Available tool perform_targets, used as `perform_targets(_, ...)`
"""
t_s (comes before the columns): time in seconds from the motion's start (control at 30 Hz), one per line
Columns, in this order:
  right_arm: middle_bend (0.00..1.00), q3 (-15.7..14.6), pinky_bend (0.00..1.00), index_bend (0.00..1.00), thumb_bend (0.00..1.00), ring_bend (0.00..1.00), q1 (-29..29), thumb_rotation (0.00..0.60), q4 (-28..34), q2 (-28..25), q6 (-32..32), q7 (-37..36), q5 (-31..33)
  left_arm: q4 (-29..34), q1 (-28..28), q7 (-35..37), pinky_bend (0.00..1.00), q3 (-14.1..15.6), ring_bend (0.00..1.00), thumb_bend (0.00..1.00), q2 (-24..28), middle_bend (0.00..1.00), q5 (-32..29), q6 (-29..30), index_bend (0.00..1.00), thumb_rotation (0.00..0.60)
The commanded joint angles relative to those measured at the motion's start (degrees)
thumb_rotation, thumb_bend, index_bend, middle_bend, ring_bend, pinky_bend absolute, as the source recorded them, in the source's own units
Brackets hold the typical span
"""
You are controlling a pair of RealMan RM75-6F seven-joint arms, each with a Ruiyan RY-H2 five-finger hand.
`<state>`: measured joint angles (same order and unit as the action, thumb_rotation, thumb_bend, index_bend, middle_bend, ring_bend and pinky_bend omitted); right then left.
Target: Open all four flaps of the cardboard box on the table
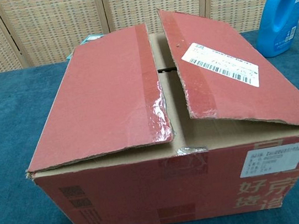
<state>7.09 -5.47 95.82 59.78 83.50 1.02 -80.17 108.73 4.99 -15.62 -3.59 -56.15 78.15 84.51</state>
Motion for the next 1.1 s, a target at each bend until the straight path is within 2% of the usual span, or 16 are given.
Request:
perform_targets(0.03,0.0,0.0,0.0,0.02,0.1,0.0,0.0,0.6,0.0,-0.1,-0.1,0.0,0.2,0.1,0.1,-0.1,0.0,0.1,0.0,0.26,0.0,0.0,-0.1,-0.2,0.0,0.518)
perform_targets(0.6,0.0,-0.1,0.0,0.02,0.11,0.0,0.1,0.6,-0.4,-0.5,0.0,-1.2,-0.3,1.0,-0.7,-0.3,0.0,0.5,0.0,0.26,0.5,0.0,0.5,0.9,0.0,0.52)
perform_targets(0.7,0.0,-0.2,0.0,0.02,0.14,0.0,0.1,0.6,-0.5,-0.4,-0.1,-1.2,-0.4,1.0,-0.7,-0.3,0.0,0.5,0.0,0.26,0.6,0.0,0.6,0.9,0.0,0.52)
perform_targets(0.9,0.01,0.1,0.0,0.02,0.32,0.0,-0.3,0.6,-0.5,-0.4,-0.4,-1.6,-0.5,1.0,-0.6,-0.1,0.0,0.5,0.0,0.26,0.7,0.0,0.5,0.5,0.0,0.519)
perform_targets(1.1,0.04,0.6,0.0,0.02,0.59,0.0,-1.5,0.6,-0.2,-1.3,-1.1,-4.9,-2.1,0.8,-0.3,-0.2,0.0,0.8,0.0,0.26,0.7,0.0,1.0,-0.1,0.0,0.519)
